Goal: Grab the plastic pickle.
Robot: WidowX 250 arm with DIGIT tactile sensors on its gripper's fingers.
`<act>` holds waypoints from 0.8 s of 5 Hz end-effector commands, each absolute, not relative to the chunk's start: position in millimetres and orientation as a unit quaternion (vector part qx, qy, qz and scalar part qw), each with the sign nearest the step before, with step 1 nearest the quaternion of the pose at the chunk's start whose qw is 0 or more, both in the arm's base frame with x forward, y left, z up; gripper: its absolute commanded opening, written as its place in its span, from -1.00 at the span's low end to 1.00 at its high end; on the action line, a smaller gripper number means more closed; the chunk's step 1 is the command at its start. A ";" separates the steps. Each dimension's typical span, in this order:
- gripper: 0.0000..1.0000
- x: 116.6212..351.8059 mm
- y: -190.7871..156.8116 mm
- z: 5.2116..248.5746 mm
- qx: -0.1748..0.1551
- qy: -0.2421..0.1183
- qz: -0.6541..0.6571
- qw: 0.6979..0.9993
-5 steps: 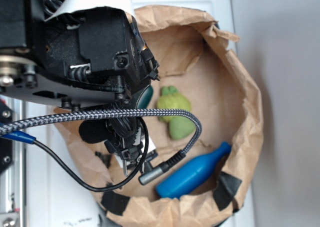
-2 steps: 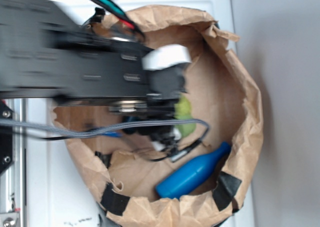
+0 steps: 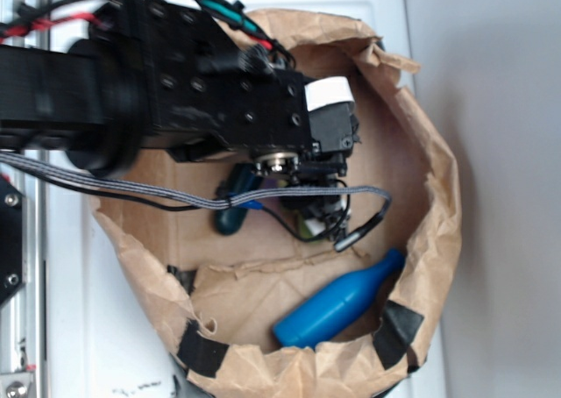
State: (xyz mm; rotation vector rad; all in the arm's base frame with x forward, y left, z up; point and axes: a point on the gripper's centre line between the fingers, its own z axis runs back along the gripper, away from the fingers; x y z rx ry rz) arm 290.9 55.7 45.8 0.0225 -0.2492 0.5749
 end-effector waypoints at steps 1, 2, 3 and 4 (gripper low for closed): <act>-1.00 280.1 61.9 37.6 0.029 -0.119 0.283 0.951; -1.00 281.9 61.6 28.7 0.044 -0.119 0.282 0.951; 1.00 282.5 54.3 42.1 0.050 -0.131 0.267 0.954; 1.00 282.5 54.3 42.1 0.050 -0.131 0.267 0.954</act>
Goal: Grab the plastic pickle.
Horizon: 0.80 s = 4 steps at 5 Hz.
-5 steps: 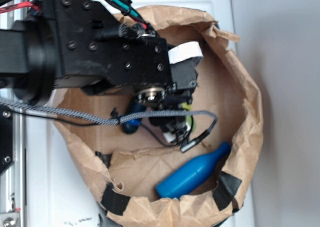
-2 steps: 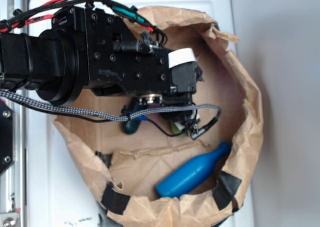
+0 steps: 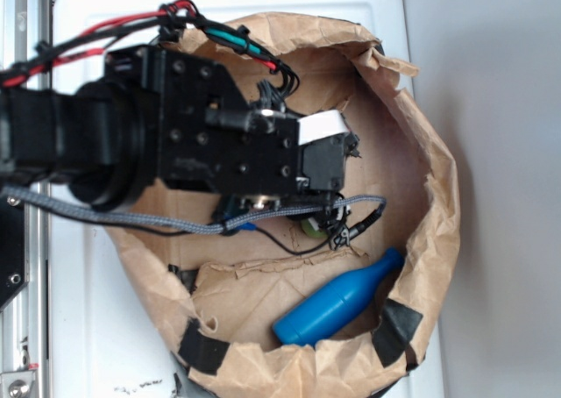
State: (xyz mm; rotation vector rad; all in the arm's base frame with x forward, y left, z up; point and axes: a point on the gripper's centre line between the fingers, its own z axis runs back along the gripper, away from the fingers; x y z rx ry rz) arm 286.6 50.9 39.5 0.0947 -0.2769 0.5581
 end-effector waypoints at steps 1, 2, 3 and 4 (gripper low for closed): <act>1.00 282.5 54.3 42.1 0.050 -0.131 0.267 0.954; 1.00 282.5 54.3 42.1 0.050 -0.131 0.267 0.954; 1.00 279.0 46.0 63.3 0.035 -0.114 0.269 0.956; 1.00 265.3 37.2 90.2 0.022 -0.130 0.265 0.955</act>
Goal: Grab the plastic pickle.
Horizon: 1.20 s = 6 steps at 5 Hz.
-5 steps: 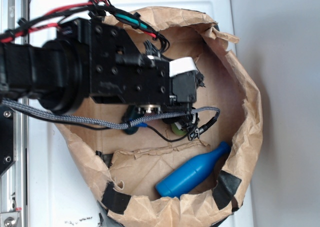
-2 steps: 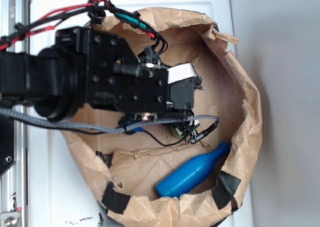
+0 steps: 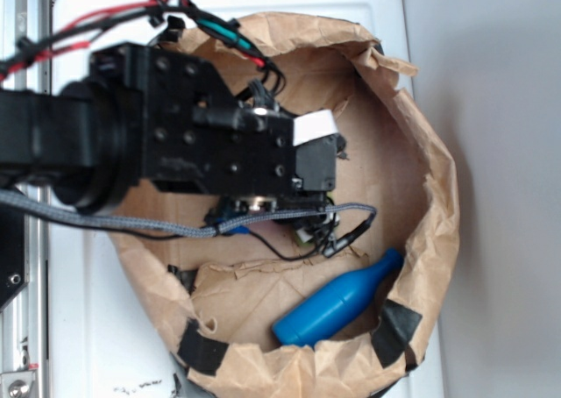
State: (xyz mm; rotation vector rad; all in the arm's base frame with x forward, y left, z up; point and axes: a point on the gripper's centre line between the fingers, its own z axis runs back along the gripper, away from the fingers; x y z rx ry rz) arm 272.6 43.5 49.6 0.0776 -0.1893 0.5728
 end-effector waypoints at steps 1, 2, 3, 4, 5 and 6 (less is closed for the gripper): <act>1.00 251.3 34.4 114.8 -0.006 -0.138 0.264 0.955; 1.00 243.7 35.1 115.3 -0.003 -0.129 0.262 0.956; 1.00 240.4 34.3 100.4 -0.002 -0.096 0.251 0.963; 1.00 238.7 30.9 76.5 -0.017 -0.073 0.230 0.970; 1.00 236.9 31.6 60.4 -0.009 -0.086 0.224 0.971; 1.00 240.9 31.4 42.8 -0.028 -0.095 0.224 0.970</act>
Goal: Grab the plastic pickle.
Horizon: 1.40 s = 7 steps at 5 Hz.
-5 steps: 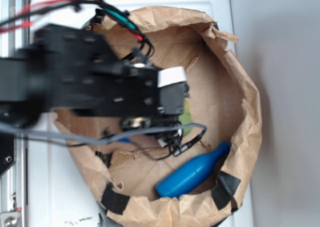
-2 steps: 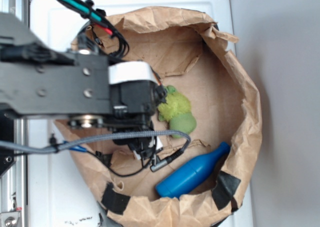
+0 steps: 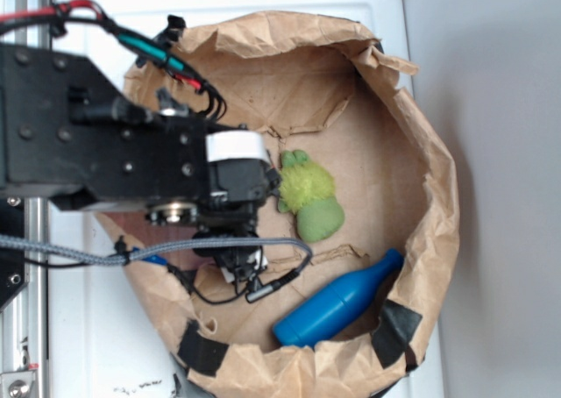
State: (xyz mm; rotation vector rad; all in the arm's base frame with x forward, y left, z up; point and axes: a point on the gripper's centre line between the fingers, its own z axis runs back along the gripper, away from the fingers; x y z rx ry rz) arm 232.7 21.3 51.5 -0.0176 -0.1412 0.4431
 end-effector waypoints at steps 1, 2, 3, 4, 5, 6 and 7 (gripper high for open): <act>1.00 261.4 31.9 29.7 -0.015 -0.091 0.263 0.960; 1.00 277.2 37.0 24.0 0.003 -0.091 0.286 0.954; -1.00 278.6 39.0 23.8 0.017 -0.109 0.292 0.950; -1.00 277.7 39.4 23.6 0.034 -0.134 0.286 0.948; -1.00 272.2 38.8 41.7 0.017 -0.151 0.276 0.949; -1.00 262.4 41.5 83.0 -0.014 -0.132 0.269 0.954; -1.00 257.9 46.6 123.8 -0.025 -0.118 0.266 0.956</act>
